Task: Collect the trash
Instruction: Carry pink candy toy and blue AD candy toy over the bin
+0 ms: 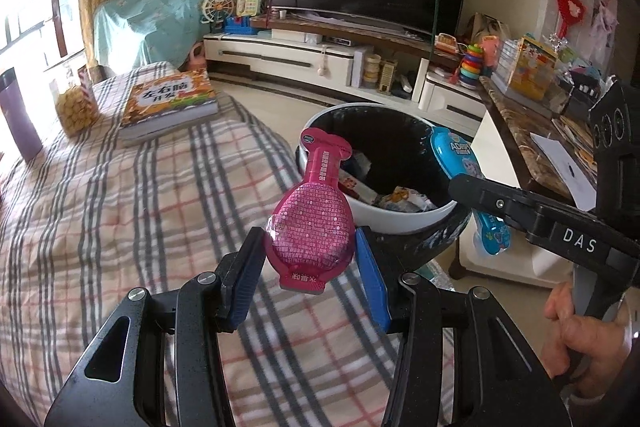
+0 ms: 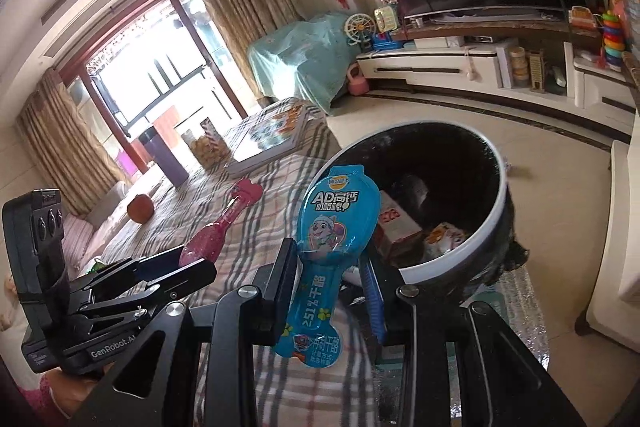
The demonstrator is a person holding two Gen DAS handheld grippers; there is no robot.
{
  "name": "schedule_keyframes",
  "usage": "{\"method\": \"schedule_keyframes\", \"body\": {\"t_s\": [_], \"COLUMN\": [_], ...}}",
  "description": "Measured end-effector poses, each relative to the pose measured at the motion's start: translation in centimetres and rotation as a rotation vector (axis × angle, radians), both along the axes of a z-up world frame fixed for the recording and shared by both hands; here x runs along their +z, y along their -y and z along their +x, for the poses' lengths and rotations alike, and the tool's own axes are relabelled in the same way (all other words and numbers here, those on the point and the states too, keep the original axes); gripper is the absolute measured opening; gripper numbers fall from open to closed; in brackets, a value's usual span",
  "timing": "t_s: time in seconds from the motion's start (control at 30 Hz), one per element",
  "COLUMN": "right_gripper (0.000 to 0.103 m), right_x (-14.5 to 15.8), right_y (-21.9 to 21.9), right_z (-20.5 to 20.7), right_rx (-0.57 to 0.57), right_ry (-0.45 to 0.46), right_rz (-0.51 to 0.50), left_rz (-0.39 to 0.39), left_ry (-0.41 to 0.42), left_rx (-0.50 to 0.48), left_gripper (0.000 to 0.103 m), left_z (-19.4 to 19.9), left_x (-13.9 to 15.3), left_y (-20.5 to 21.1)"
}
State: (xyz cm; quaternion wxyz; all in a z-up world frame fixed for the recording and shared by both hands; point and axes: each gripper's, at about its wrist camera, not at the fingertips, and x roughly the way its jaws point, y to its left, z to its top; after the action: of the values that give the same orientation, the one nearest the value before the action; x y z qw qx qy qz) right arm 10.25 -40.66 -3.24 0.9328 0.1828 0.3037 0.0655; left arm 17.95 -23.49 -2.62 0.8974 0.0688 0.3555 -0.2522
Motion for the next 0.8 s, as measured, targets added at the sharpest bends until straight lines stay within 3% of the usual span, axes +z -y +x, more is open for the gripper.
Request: {"method": "schedule_keyframes", "body": {"t_s": [0.8], "right_gripper": [0.032], "right_x": [0.7], "right_y": [3.0], "right_z": [1.6], "right_rx": [-0.038], "right_ry": [0.008], "right_rz": [-0.007], "left_rz": [0.010], "left_ry": [0.029], "left_rx": [-0.031], "left_gripper": [0.046], "left_z": [1.9], "left_x": [1.3], "left_y": [3.6]}}
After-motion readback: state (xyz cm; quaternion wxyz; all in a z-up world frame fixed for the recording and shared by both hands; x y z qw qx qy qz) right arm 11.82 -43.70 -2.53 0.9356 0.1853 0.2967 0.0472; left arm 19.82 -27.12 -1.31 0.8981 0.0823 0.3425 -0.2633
